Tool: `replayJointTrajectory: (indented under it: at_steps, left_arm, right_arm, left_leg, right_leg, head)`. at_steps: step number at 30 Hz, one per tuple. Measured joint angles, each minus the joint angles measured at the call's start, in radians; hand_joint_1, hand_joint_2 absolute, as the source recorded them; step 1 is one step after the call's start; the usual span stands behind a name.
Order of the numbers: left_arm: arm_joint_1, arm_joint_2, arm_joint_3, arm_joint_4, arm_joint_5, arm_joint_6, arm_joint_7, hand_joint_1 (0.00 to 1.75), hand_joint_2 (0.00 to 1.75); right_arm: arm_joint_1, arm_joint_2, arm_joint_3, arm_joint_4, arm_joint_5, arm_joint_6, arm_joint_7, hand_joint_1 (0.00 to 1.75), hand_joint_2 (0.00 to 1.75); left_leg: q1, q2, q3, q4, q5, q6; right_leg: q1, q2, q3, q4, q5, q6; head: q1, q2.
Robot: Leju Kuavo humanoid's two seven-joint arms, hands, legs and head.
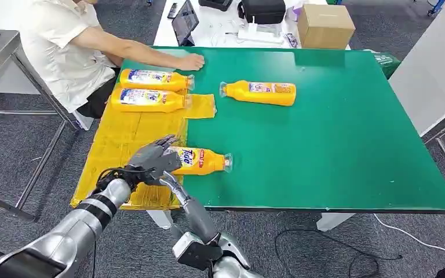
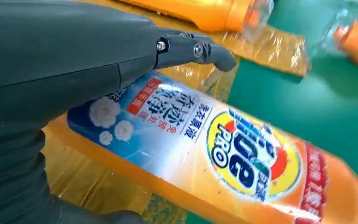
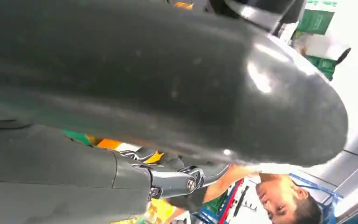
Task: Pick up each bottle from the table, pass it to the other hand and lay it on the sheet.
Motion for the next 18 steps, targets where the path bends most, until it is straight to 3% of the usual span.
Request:
replayJointTrajectory:
  at_steps: [6,11,18]
  left_arm:
    - [0.154,-0.007,0.090,-0.202,0.189,0.154,-0.041,0.00,1.75]
    - [0.219,-0.070,0.233,-0.280,0.635,0.068,-0.016,0.00,1.75]
    - [0.217,-0.092,0.332,-0.281,0.813,0.074,-0.046,0.00,1.75]
  right_arm:
    - [0.016,-0.004,-0.011,-0.003,0.016,-0.005,0.000,0.00,0.00]
    - [0.016,-0.005,-0.011,-0.003,0.023,-0.002,0.000,0.00,0.00]
    - [0.014,-0.005,0.013,-0.003,0.023,0.002,0.000,0.00,0.00]
  left_leg:
    - [0.000,0.000,0.000,0.000,0.000,0.000]
    - [0.000,0.000,-0.001,0.000,0.000,0.000]
    - [0.000,0.000,0.000,0.000,0.000,0.000]
  right_leg:
    - [0.000,0.000,-0.001,0.000,0.000,0.000]
    - [0.000,0.000,-0.001,0.000,0.000,0.000]
    - [0.000,0.000,0.000,0.000,0.000,0.000]
  head:
    - [0.000,0.000]
    - [0.000,0.000]
    - [0.000,0.000]
